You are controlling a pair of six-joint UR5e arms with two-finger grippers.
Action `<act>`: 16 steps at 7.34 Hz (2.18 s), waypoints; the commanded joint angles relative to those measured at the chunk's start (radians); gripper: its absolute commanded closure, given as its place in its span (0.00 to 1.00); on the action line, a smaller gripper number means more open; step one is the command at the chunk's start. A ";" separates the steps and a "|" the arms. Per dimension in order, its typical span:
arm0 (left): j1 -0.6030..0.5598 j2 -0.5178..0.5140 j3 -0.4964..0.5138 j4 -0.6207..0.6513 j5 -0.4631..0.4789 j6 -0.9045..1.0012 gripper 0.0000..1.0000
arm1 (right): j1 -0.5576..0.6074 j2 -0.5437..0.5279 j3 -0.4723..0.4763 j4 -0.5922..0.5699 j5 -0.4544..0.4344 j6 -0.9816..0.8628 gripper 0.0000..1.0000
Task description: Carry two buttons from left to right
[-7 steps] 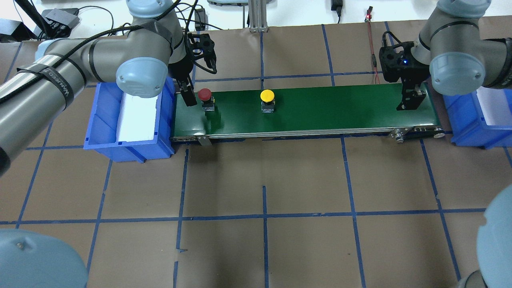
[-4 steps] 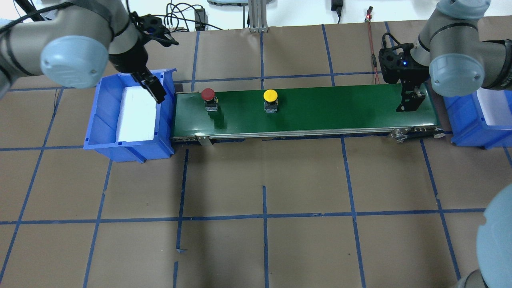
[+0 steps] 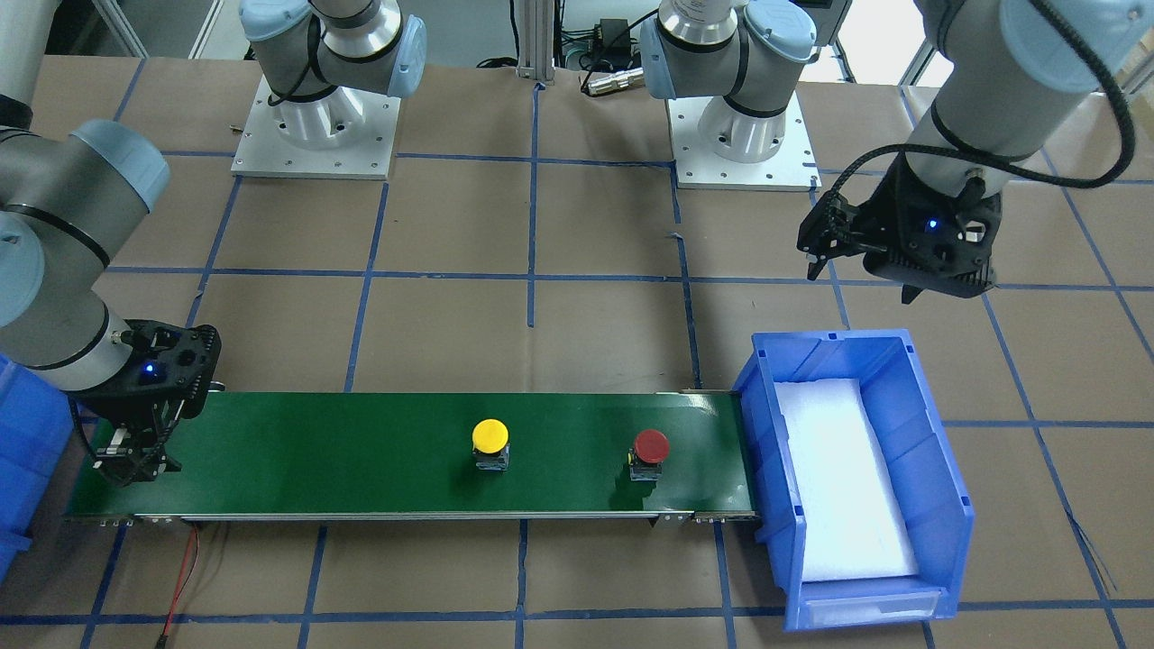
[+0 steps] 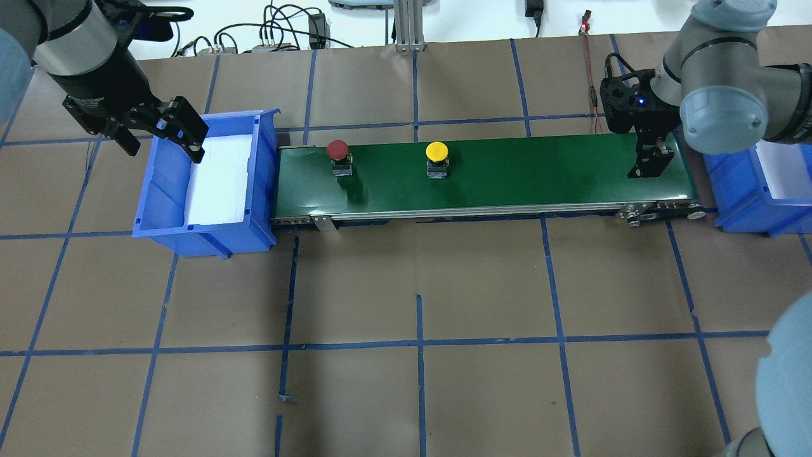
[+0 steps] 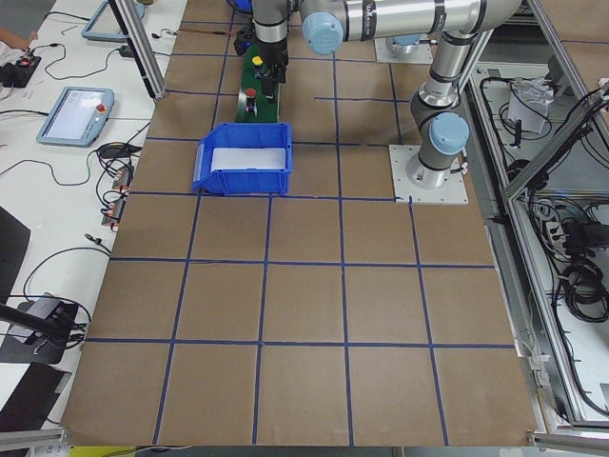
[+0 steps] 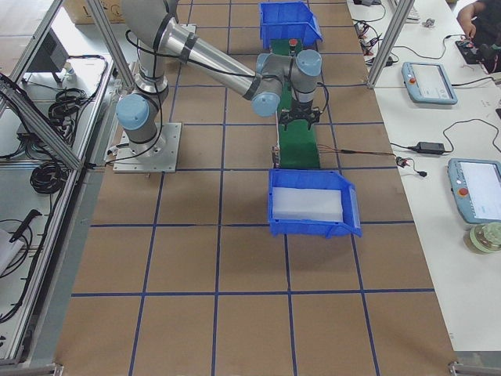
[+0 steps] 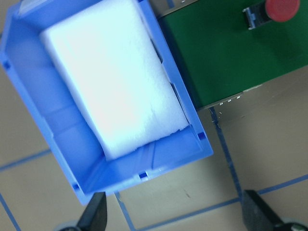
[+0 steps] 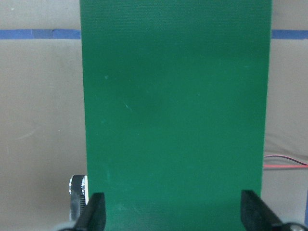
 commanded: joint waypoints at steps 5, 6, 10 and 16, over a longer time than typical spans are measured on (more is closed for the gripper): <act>0.007 -0.017 0.043 -0.030 0.000 -0.090 0.00 | 0.000 0.002 0.001 -0.002 0.003 0.000 0.02; 0.016 -0.016 0.059 -0.027 -0.015 -0.093 0.00 | 0.000 0.002 0.001 -0.002 0.003 0.000 0.02; -0.004 -0.017 0.077 -0.026 -0.064 -0.112 0.00 | 0.000 0.002 0.002 -0.002 0.008 0.001 0.02; -0.068 0.061 0.064 -0.110 0.008 -0.262 0.00 | 0.000 0.001 0.002 -0.002 0.008 0.003 0.02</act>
